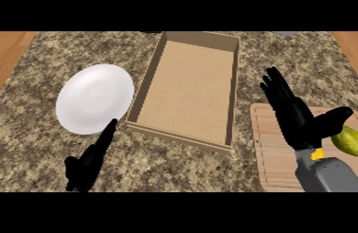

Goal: Pick the lemon from the cutting board and place it in the cardboard box

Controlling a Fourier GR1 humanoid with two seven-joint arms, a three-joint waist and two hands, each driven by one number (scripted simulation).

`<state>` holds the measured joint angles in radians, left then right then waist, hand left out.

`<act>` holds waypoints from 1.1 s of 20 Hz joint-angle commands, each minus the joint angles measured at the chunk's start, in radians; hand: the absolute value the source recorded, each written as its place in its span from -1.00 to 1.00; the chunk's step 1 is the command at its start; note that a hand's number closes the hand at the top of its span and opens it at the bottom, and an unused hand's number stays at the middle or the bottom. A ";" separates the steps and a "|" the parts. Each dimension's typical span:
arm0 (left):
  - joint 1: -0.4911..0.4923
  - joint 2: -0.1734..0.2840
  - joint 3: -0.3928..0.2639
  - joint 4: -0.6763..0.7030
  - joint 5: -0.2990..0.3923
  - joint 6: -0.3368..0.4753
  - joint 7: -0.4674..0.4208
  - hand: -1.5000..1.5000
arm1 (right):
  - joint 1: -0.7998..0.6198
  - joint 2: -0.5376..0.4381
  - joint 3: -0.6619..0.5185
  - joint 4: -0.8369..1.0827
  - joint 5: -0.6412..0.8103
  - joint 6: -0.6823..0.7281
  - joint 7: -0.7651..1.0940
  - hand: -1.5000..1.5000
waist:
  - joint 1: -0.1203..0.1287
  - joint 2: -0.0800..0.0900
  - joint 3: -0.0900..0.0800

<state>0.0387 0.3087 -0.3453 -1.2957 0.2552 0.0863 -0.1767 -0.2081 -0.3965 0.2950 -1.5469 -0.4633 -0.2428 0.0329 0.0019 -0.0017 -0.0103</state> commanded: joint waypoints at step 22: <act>0.295 0.213 -0.102 -0.536 -0.113 0.022 0.008 0.00 | 0.378 -0.366 0.049 0.370 0.684 -0.664 0.308 -1.00 | -0.059 0.006 -0.014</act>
<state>0.5302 0.5527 -0.5794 -1.7388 0.1784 0.0390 -0.1247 0.1519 -0.7308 0.3021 -1.1928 0.1517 -0.8931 0.2582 -0.0611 0.0034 -0.0337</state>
